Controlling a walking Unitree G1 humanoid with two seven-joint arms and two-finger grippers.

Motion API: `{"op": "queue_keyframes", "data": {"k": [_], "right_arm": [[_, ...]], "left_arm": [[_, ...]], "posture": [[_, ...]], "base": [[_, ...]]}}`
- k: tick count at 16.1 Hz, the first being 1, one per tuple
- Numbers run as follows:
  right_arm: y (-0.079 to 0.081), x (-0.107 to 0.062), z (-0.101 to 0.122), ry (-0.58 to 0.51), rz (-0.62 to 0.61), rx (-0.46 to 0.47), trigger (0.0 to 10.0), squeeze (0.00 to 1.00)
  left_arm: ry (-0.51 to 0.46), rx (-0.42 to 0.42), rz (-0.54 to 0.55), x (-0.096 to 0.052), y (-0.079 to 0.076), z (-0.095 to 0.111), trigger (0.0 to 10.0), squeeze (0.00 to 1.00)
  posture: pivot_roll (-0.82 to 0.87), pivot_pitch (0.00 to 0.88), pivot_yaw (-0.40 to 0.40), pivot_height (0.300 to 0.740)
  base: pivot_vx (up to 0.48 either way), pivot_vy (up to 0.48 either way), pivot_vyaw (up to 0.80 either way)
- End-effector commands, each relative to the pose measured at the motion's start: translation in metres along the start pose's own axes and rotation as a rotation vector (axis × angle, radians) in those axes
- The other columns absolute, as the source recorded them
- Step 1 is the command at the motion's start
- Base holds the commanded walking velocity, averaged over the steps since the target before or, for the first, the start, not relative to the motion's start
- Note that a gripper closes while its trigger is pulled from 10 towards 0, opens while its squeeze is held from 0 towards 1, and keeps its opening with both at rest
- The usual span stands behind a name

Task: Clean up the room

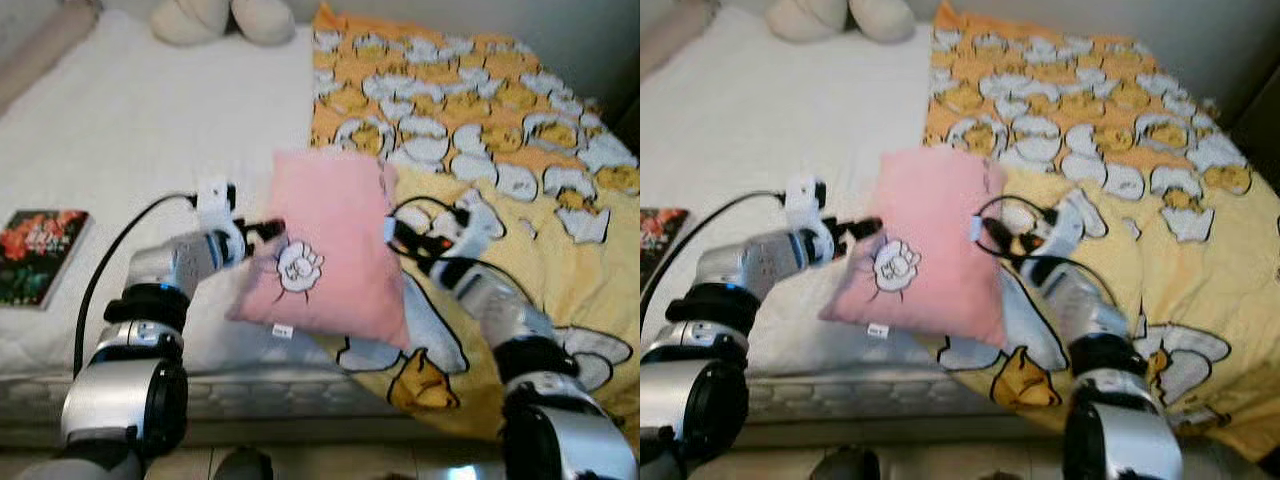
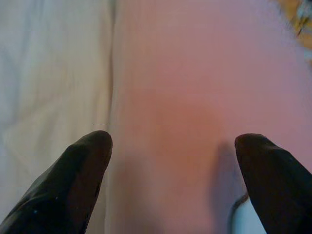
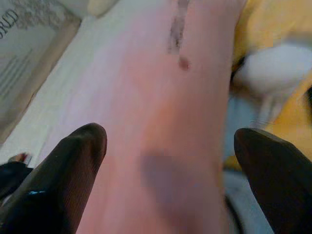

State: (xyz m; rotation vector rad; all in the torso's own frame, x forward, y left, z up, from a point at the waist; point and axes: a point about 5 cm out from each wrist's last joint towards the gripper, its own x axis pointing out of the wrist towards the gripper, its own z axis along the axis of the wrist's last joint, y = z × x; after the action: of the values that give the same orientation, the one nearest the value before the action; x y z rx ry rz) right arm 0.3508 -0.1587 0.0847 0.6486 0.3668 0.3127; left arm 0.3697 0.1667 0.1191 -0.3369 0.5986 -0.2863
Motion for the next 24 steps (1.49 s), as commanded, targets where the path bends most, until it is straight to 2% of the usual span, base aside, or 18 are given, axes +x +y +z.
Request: {"op": "queue_keyframes", "data": {"k": [1,3,4,6,7,8,9,10,12,14,16,20,22,23,24], "right_arm": [[0.001,0.003,-0.006,0.012,0.007,0.077,10.0,0.0],[0.014,0.012,-0.018,0.05,0.036,0.07,10.0,0.0],[0.019,0.015,-0.026,0.07,0.044,0.064,10.0,0.0],[0.018,0.018,-0.041,0.098,0.012,0.083,10.0,0.0],[0.02,0.019,-0.044,0.107,0.01,0.076,10.0,0.0],[0.027,0.023,-0.05,0.122,0.019,0.048,9.3,0.0],[0.03,0.024,-0.051,0.121,0.023,0.035,0.0,0.0],[0.031,0.025,-0.051,0.119,0.024,0.03,0.0,0.0],[0.028,0.024,-0.052,0.116,0.015,0.03,0.0,0.0],[0.021,0.021,-0.049,0.097,0.005,0.016,0.0,0.0],[0.014,0.018,-0.043,0.059,-0.012,0.01,0.0,0.0],[0.001,0.011,-0.043,0.035,-0.057,0.028,0.0,0.0],[0.001,0.01,-0.041,0.015,-0.042,0.025,0.0,0.0],[-0.001,0.008,-0.047,0.025,-0.049,0.004,0.0,0.0],[-0.003,0.007,-0.05,0.031,-0.058,0.001,0.0,0.0]], "left_arm": [[0.028,0.019,-0.012,0.0,-0.003,-0.002,10.0,0.0],[0.08,0.029,-0.081,0.002,-0.014,-0.015,10.0,0.0],[0.096,-0.007,-0.107,0.006,-0.02,-0.021,10.0,0.0],[0.098,-0.058,-0.16,0.016,-0.037,-0.03,10.0,0.0],[0.094,-0.052,-0.158,0.019,-0.039,-0.032,10.0,0.0],[0.096,-0.033,-0.164,0.022,-0.045,-0.038,10.0,0.0],[0.082,-0.028,-0.173,0.024,-0.046,-0.041,1.6,0.0],[0.081,-0.015,-0.125,0.025,-0.04,-0.046,0.0,0.0],[0.073,0.009,-0.112,0.026,-0.037,-0.05,0.0,0.0],[0.057,0.099,-0.073,0.026,-0.031,-0.054,0.0,0.0],[0.043,0.153,-0.056,0.026,-0.027,-0.055,0.0,0.0],[0.03,0.127,-0.06,0.027,-0.027,-0.061,0.0,0.0],[0.008,-0.004,-0.089,0.029,-0.033,-0.063,0.0,0.0],[-0.016,-0.065,-0.112,0.03,-0.038,-0.062,0.0,0.0],[-0.017,-0.052,-0.119,0.031,-0.04,-0.062,0.0,0.0]], "posture": [[0.0,0.158,-0.023,0.726],[0.01,0.173,-0.023,0.726],[0.01,0.178,-0.024,0.726],[0.01,0.175,-0.031,0.726],[0.01,0.175,-0.031,0.726],[0.0,0.175,-0.031,0.726],[0.0,0.174,-0.033,0.726],[0.0,0.174,-0.033,0.726],[0.0,0.174,-0.037,0.726],[0.0,0.173,-0.043,0.726],[0.01,0.162,-0.043,0.726],[0.01,0.135,-0.042,0.726],[0.0,0.127,-0.042,0.726],[0.0,0.122,-0.042,0.726],[0.0,0.12,-0.044,0.726]], "base": [[0.0,0.0,0.0],[0.0,0.0,0.0],[0.0,0.0,0.0],[0.0,0.0,0.0],[0.0,0.0,0.0],[0.0,0.0,0.0],[0.0,0.0,0.0],[0.0,0.0,0.0],[0.0,0.0,0.0],[0.0,0.0,0.0],[0.0,0.0,0.0],[0.0,0.0,0.0],[0.0,0.0,0.0],[0.0,0.0,0.0],[0.0,0.0,0.0]]}}
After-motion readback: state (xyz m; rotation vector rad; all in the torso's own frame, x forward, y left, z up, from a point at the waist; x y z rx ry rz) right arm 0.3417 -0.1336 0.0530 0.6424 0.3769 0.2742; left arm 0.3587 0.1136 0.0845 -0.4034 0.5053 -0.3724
